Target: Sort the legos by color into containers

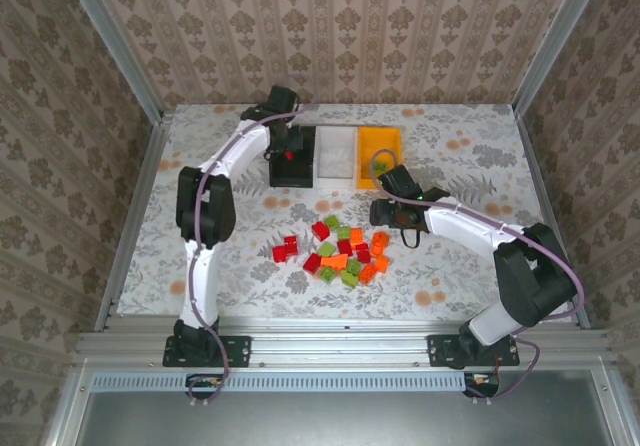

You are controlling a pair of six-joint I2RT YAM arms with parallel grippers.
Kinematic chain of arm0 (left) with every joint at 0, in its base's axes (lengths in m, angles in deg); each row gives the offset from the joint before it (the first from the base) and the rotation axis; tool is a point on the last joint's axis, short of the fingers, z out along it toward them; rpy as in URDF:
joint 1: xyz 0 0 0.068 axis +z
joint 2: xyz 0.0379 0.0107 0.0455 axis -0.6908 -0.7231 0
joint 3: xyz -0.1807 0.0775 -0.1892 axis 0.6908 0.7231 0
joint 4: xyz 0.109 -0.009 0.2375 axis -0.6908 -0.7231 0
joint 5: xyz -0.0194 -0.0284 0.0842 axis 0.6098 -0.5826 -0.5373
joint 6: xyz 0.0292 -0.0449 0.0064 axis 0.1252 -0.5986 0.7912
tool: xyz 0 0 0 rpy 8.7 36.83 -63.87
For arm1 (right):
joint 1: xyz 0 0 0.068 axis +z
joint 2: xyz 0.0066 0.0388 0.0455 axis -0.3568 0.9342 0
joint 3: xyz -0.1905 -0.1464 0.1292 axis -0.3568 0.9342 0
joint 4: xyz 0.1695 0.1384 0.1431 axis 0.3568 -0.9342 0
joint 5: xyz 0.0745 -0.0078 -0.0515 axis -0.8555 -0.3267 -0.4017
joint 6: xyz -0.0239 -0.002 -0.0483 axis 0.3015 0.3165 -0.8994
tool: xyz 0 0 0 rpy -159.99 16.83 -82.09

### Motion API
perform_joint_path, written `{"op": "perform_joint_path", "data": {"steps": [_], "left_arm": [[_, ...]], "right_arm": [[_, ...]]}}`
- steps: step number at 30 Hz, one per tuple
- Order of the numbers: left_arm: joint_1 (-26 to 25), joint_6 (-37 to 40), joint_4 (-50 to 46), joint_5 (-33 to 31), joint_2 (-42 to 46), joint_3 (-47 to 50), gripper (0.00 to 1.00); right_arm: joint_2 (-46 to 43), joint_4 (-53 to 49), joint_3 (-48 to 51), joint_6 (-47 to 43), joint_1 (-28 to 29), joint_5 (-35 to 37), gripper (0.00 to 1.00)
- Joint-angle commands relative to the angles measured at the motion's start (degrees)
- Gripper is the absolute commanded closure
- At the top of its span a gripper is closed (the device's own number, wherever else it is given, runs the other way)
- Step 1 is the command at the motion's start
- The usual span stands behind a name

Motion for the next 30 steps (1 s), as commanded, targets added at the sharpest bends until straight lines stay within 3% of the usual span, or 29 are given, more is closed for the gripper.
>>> {"op": "perform_joint_path", "data": {"steps": [1,5,9,11,15,20,24,30], "left_arm": [[0.1,1.9,-3.3,1.7,0.2,-2.4,0.90],[0.2,2.0,-2.5,3.6,-0.1,-2.4,0.73],[0.1,1.6,-2.0,5.8,1.5,-2.4,0.45],[-0.3,1.2,-1.8,6.0,3.6,-1.9,0.24],[-1.0,1.1,-1.0,6.3,10.0,1.4,0.15],[-1.5,-1.8,6.9,9.1,23.5,16.1,0.05],[-1.8,-3.3,11.6,10.5,32.6,28.3,0.02],[-1.6,-4.2,13.6,9.1,41.6,43.8,0.01]], "right_arm": [[-0.8,-2.6,2.1,2.1,0.5,0.0,0.35],[0.2,-1.3,3.5,4.8,1.5,-3.5,0.34],[1.8,0.6,5.1,8.3,3.0,-5.0,0.34],[2.8,1.2,5.5,9.9,3.4,-5.1,0.36],[3.5,1.8,6.7,13.2,4.0,-3.6,0.39],[4.9,6.1,8.4,15.0,4.0,-4.7,0.50],[5.3,8.3,8.0,14.0,4.0,-4.3,0.63],[7.2,7.4,5.2,10.5,4.0,-2.6,0.72]]}}
